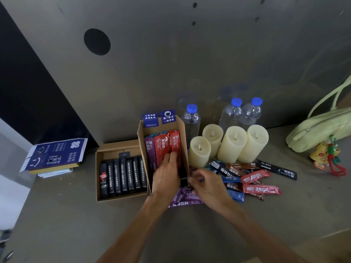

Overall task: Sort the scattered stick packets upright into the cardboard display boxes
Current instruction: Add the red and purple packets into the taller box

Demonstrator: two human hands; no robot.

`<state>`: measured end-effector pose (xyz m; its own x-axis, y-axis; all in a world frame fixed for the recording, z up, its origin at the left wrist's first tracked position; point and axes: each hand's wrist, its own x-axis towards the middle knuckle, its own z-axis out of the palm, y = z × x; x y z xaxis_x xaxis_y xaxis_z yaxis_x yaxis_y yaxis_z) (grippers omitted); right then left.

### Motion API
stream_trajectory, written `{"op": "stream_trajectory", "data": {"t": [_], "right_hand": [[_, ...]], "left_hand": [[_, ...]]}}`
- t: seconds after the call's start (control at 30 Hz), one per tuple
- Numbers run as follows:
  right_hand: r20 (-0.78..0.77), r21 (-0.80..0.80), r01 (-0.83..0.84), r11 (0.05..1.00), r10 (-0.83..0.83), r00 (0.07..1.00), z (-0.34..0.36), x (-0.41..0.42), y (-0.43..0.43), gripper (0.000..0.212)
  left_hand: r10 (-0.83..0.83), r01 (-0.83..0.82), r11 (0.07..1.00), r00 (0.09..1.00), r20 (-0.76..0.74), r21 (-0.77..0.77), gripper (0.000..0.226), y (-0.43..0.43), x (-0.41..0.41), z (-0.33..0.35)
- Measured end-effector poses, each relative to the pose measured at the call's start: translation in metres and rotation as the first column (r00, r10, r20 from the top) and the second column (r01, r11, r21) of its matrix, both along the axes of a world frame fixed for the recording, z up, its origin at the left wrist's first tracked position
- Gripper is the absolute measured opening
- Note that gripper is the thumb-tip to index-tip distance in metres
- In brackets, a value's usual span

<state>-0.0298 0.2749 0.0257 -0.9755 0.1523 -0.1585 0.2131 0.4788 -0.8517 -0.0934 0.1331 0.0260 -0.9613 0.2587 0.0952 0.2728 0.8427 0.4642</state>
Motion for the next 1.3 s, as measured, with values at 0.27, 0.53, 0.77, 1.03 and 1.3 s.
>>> {"op": "stream_trajectory", "data": {"t": [0.27, 0.53, 0.77, 1.03, 1.3], "right_hand": [[0.063, 0.118, 0.103, 0.988, -0.111, 0.992, -0.015, 0.072, 0.081, 0.01], [0.089, 0.274, 0.338, 0.9, -0.374, 0.923, -0.029, 0.114, 0.178, 0.015], [0.107, 0.4, 0.296, 0.867, -0.365, 0.925, -0.037, 0.109, 0.22, 0.003], [0.093, 0.372, 0.124, 0.92, -0.17, 0.981, -0.047, 0.099, 0.242, 0.04], [0.074, -0.185, 0.204, 0.961, -0.193, 0.978, -0.026, 0.098, 0.267, 0.016]], "left_hand": [[-0.019, 0.047, 0.947, 0.996, -0.091, 0.318, 0.023, 0.028, 0.069, 0.001], [-0.328, 0.323, 0.941, 0.944, 0.041, 0.103, 0.017, 0.121, 0.091, -0.014], [-0.42, 0.41, 0.887, 0.908, 0.001, -0.211, 0.044, 0.187, 0.087, -0.026], [-0.37, 0.361, 0.917, 0.929, -0.024, -0.168, 0.022, 0.194, 0.09, -0.028], [-0.301, 0.217, 0.937, 0.898, 0.322, 0.273, 0.013, 0.186, 0.079, -0.005]]}}
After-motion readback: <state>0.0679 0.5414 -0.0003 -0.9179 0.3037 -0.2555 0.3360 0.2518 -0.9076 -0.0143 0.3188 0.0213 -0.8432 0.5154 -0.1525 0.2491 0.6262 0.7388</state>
